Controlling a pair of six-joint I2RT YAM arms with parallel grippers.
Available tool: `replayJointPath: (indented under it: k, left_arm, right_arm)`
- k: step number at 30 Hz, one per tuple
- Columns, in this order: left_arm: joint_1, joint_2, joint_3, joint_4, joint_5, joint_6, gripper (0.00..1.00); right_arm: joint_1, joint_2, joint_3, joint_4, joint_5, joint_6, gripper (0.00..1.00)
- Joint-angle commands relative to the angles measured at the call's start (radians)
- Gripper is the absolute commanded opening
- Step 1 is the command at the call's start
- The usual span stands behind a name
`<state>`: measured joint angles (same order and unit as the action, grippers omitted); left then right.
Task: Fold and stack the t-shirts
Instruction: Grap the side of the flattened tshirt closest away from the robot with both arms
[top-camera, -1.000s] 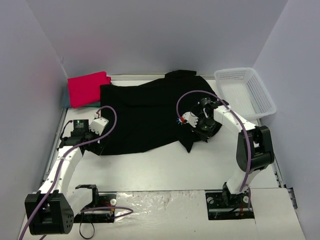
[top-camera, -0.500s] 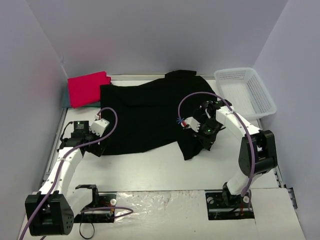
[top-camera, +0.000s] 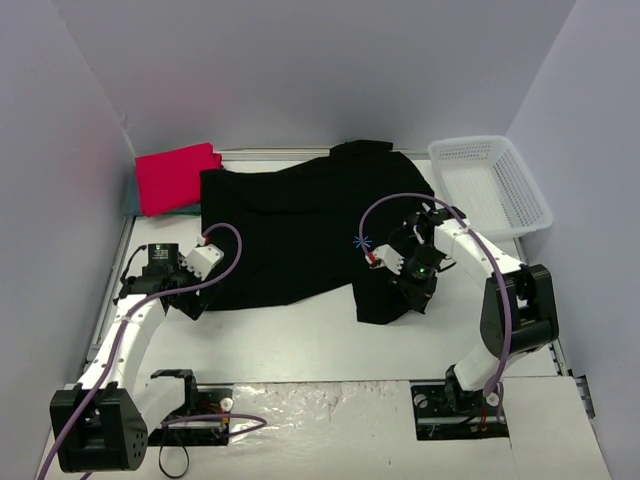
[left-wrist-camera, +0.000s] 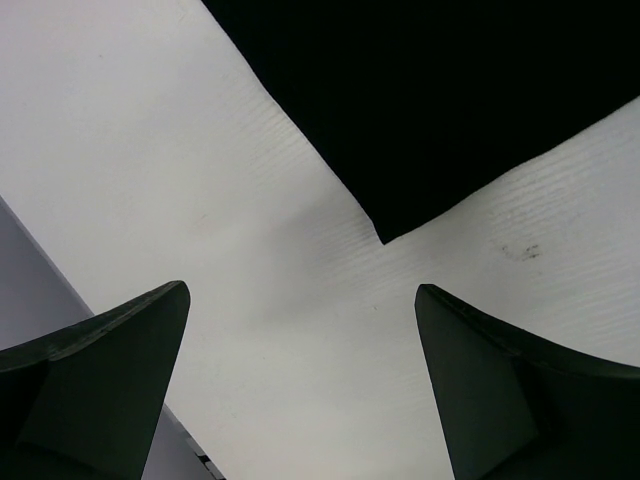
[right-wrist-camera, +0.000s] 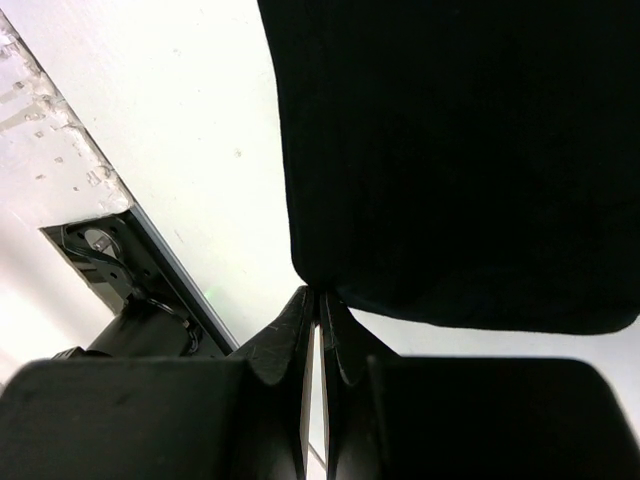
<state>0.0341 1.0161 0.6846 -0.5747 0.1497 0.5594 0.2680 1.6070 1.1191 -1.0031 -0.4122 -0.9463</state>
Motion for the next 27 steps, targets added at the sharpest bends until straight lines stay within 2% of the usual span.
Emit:
replayJointPath:
  k: [1,5,14,15,18,27]
  left_arm:
    - [0.004,-0.024,0.055,-0.083,0.033,0.103,0.96]
    - [0.003,-0.034,0.050,-0.123,0.070,0.195,0.97]
    - [-0.002,-0.013,-0.010,-0.102,0.131,0.301,1.00]
    - [-0.005,-0.013,-0.016,-0.096,0.136,0.310,0.95]
    - [-0.023,0.004,-0.037,-0.083,0.139,0.338,0.90]
    - [-0.077,0.062,-0.063,-0.034,0.106,0.370,0.86]
  right_arm:
    - [-0.015,-0.027,-0.027,-0.034,-0.002,0.004,0.00]
    - [-0.038,-0.018,-0.053,-0.002,0.010,0.021,0.00]
    - [-0.076,-0.006,-0.070,0.044,0.016,0.072,0.00]
    - [-0.079,0.001,-0.068,0.047,0.018,0.076,0.00]
    - [-0.082,0.010,-0.068,0.061,0.016,0.098,0.00]
    - [-0.082,0.027,-0.074,0.103,0.021,0.149,0.00]
